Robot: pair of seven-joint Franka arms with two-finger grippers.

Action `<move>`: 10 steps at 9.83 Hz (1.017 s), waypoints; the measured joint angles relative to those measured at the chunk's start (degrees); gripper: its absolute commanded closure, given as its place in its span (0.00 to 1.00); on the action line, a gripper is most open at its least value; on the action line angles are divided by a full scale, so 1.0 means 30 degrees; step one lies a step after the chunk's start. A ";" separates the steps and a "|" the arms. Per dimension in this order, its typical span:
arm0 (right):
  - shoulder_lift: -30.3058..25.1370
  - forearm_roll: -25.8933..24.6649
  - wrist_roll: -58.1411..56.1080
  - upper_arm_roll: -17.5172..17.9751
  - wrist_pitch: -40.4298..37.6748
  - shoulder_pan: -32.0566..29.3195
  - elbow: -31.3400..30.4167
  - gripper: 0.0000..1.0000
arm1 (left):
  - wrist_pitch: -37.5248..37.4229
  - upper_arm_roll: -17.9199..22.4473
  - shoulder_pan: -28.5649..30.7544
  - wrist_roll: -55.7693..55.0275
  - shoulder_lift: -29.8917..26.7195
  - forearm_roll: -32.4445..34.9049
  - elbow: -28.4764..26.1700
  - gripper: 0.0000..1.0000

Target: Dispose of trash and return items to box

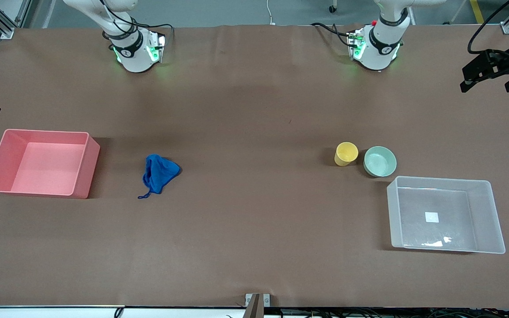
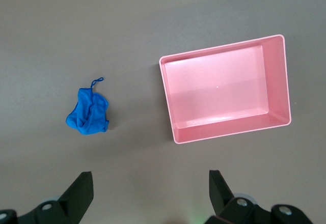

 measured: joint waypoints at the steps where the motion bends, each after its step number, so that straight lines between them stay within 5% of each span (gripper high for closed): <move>1: 0.0000 0.0000 -0.0001 0.0000 0.0000 0.0000 0.0000 0.00 | 0.0002 0.0000 0.0000 0.0000 0.0000 0.0000 0.0000 0.00; 7: 0.0000 0.0000 -0.0032 0.0069 -0.0003 0.0005 0.0000 0.00 | 0.0030 0.0125 0.0035 -0.0001 0.0028 -0.0033 -0.0197 0.02; 10: 0.0000 0.0000 -0.0039 0.0125 0.0004 0.0009 0.0000 0.00 | 0.1922 0.0187 0.0040 -0.0001 0.0207 -0.0034 -0.2827 0.02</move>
